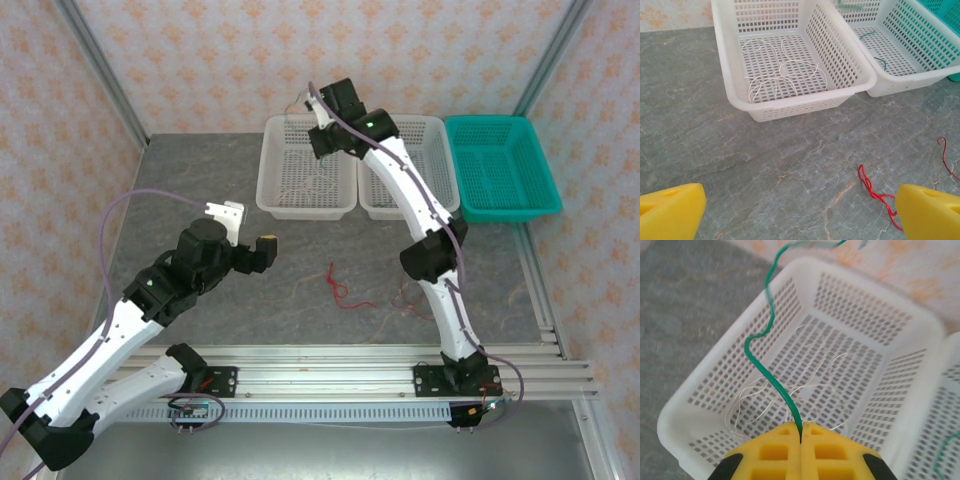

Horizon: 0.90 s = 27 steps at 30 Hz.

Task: Untangle the cables

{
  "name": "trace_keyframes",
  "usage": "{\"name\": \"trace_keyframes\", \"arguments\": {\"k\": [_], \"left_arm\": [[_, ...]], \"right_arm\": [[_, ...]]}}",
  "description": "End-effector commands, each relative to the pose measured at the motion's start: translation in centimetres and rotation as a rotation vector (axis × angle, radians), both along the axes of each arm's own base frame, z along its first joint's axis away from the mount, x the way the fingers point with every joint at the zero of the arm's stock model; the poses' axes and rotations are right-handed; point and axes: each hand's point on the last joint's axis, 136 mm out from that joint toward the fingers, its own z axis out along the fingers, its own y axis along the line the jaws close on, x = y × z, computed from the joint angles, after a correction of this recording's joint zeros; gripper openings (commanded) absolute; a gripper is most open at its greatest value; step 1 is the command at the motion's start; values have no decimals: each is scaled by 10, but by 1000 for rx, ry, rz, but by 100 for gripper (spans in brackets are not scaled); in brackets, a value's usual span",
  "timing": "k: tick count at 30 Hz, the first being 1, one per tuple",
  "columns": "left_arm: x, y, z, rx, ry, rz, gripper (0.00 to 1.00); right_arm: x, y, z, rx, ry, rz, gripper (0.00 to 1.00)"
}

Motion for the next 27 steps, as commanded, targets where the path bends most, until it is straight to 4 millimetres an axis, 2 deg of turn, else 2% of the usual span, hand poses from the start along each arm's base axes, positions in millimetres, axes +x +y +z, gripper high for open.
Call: {"name": "trace_keyframes", "arguments": {"k": [1,3,6,9,11,16,18,20,21,22,23,25,27], "left_arm": [[4,0,4,-29,-19,17,97],[4,1,3,-28,-18,18,98],[3,2,3,-29,-20,20,97],[3,2,3,-28,-19,19,97],[3,2,3,-31,-22,18,97],[3,0,4,-43,-22,13,98],[3,0,4,-46,-22,13,97],[3,-1,4,-50,-19,11,97],[3,-1,4,-54,-20,10,98],[3,-2,5,-57,-20,8,97],[3,-3,4,-60,-18,7,98],[4,-8,3,-73,-10,-10,97],[5,-16,-2,-98,14,-30,97]], "right_arm": [[4,-47,27,-95,-86,-217,0],[4,-65,33,-135,-105,-278,0],[7,-108,30,-241,-115,-430,0],[6,-151,15,-310,-59,-555,0],[4,-171,0,-323,-5,-600,0],[1,-200,-54,-365,95,-651,0],[-2,-204,-76,-358,142,-654,0],[-5,-199,-95,-336,197,-617,0],[-7,-198,-97,-331,208,-609,13],[-8,-198,-96,-329,208,-608,36],[-8,-200,-91,-327,196,-621,46],[-14,-202,-71,-298,169,-627,51],[-26,-196,-47,-214,166,-604,51]]}}
